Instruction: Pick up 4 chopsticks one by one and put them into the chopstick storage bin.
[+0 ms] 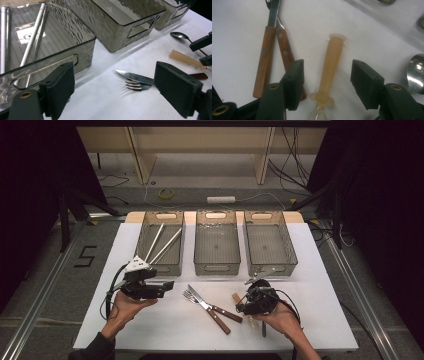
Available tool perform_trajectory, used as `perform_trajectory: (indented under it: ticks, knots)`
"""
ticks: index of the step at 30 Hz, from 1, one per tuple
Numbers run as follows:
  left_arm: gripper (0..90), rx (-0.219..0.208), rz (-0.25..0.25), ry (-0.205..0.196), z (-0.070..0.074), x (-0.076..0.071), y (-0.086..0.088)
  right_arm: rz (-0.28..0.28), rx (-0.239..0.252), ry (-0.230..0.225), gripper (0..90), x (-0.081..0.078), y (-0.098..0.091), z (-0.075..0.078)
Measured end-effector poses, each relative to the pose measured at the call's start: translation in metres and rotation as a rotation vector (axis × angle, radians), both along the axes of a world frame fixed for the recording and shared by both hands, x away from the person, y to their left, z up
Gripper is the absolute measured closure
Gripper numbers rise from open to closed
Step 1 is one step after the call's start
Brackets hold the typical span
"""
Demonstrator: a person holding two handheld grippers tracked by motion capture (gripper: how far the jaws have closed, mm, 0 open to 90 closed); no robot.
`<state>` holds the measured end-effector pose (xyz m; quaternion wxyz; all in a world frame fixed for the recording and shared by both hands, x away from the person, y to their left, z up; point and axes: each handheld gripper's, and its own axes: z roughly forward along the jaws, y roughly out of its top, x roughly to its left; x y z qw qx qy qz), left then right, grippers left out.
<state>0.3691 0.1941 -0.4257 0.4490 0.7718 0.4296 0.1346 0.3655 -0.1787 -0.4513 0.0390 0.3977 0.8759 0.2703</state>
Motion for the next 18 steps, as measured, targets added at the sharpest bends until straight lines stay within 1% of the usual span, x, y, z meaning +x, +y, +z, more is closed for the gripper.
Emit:
perform_trajectory:
  ticks: [3,7,13,18]
  knots:
    - [16.2,-0.007,0.001,-0.004,-0.001,-0.005,0.0,-0.003,-0.004,0.007,47.0,0.001,0.0,-0.002]
    - [16.2,-0.003,-0.004,-0.011,-0.002,-0.01,-0.001,0.002,-0.006,0.01,48.8,0.001,0.0,-0.003]
    - [16.1,0.027,-0.012,-0.04,-0.002,-0.019,-0.003,0.002,-0.016,0.012,50.7,0.001,0.003,-0.004]
    - [16.1,0.015,-0.017,-0.056,0.0,-0.025,-0.004,0.006,-0.023,0.017,52.2,0.001,0.005,-0.006]
